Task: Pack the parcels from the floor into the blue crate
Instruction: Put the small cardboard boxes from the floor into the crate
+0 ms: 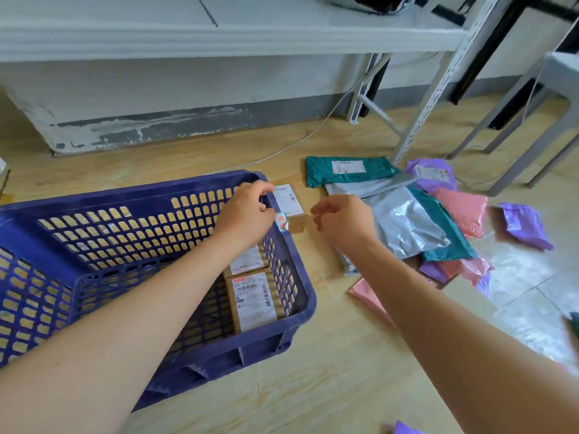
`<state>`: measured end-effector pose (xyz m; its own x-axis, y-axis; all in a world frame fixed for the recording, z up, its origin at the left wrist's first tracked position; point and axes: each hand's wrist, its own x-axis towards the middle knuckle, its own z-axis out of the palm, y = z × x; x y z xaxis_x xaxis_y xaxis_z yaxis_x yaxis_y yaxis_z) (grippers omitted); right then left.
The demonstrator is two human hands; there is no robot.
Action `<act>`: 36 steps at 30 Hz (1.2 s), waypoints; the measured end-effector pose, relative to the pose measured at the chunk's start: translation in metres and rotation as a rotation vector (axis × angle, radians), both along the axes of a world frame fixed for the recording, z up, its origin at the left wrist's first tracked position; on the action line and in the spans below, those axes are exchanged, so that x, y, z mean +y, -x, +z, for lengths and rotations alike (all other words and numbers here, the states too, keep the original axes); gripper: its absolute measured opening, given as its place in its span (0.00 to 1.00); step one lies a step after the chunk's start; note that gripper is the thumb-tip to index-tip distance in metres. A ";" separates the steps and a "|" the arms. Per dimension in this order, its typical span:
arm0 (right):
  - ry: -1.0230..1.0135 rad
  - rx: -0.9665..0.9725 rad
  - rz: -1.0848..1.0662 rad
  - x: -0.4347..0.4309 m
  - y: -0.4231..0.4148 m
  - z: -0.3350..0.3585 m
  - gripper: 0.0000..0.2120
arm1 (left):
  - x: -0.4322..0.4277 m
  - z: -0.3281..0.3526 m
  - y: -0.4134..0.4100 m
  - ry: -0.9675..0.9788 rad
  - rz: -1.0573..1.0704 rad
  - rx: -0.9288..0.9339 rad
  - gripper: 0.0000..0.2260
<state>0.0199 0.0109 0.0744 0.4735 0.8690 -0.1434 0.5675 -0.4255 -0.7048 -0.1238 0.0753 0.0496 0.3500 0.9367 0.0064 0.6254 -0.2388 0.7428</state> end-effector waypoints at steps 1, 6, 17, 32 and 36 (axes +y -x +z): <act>-0.013 0.007 -0.039 -0.008 -0.012 0.004 0.15 | -0.006 0.008 -0.013 -0.025 -0.046 0.001 0.18; -0.052 0.009 -0.208 -0.047 -0.067 0.014 0.17 | -0.038 0.035 -0.072 -0.086 -0.210 0.019 0.15; -0.033 -0.019 -0.474 -0.104 -0.163 -0.013 0.17 | -0.084 0.007 -0.170 -0.013 -0.406 0.061 0.16; 0.250 -0.101 -0.726 -0.130 -0.254 -0.157 0.21 | -0.088 -0.103 -0.274 -0.041 -0.626 0.356 0.26; 0.388 -0.079 -0.759 -0.124 -0.263 -0.190 0.33 | -0.086 -0.128 -0.281 -0.015 -0.653 0.401 0.25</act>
